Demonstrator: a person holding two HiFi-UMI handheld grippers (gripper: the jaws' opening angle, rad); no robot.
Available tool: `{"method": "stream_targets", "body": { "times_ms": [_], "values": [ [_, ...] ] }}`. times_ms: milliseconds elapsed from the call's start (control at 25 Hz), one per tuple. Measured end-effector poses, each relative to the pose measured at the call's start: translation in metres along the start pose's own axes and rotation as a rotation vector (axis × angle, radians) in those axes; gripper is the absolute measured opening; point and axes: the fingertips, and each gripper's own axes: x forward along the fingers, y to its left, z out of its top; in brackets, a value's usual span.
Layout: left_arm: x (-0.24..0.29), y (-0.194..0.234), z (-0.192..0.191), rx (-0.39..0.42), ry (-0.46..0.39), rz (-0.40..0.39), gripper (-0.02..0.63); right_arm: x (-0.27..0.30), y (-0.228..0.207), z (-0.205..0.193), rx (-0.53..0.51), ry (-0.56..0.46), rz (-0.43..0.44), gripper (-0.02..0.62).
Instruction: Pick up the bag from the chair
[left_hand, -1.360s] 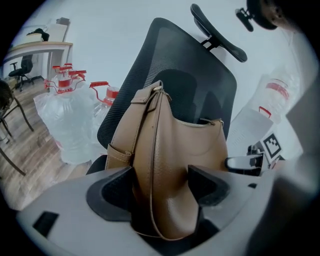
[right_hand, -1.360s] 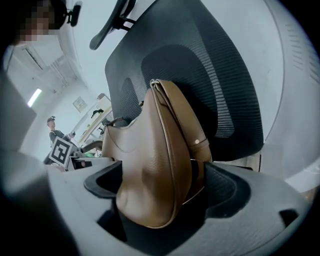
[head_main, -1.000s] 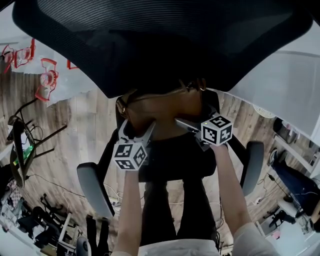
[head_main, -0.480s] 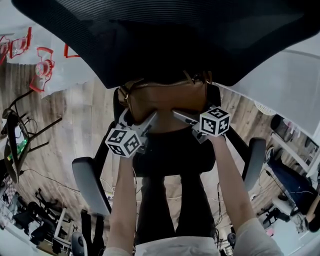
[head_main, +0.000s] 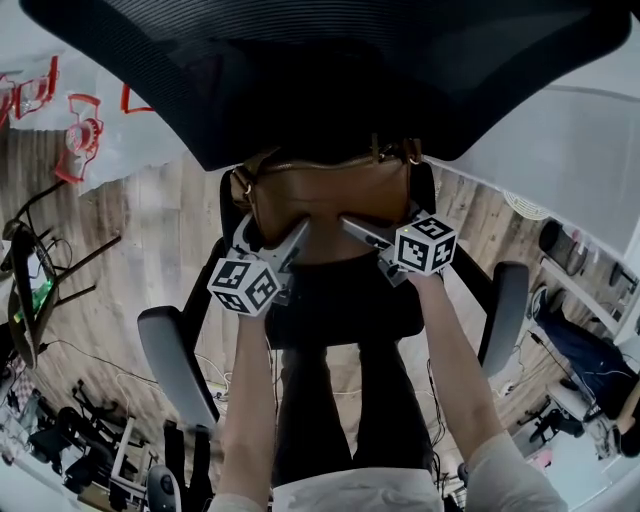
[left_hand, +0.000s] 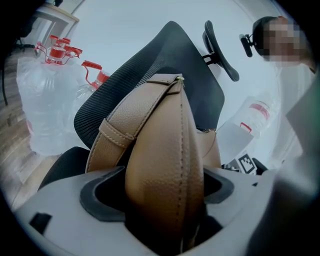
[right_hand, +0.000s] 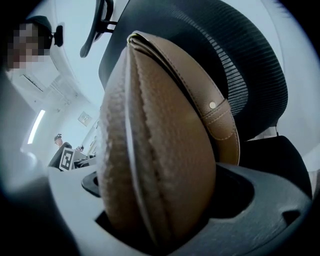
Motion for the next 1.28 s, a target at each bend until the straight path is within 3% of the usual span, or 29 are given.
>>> {"method": "stream_targets", "body": {
  "times_ms": [240, 560, 800, 1280],
  "values": [
    [-0.016, -0.019, -0.004, 0.004, -0.003, 0.006, 0.399, -0.023, 0.013, -0.009, 0.009, -0.011, -0.004, 0.548],
    [-0.045, -0.076, 0.007, 0.024, -0.012, -0.026, 0.399, -0.081, 0.043, 0.000, -0.006, -0.059, -0.010, 0.548],
    [-0.086, -0.113, 0.046, 0.023, -0.037, -0.041, 0.400, -0.118, 0.097, 0.030, -0.035, -0.105, -0.021, 0.543],
    [-0.170, -0.213, 0.138, 0.121, -0.133, -0.078, 0.400, -0.211, 0.204, 0.101, -0.060, -0.271, 0.001, 0.540]
  ]
}}
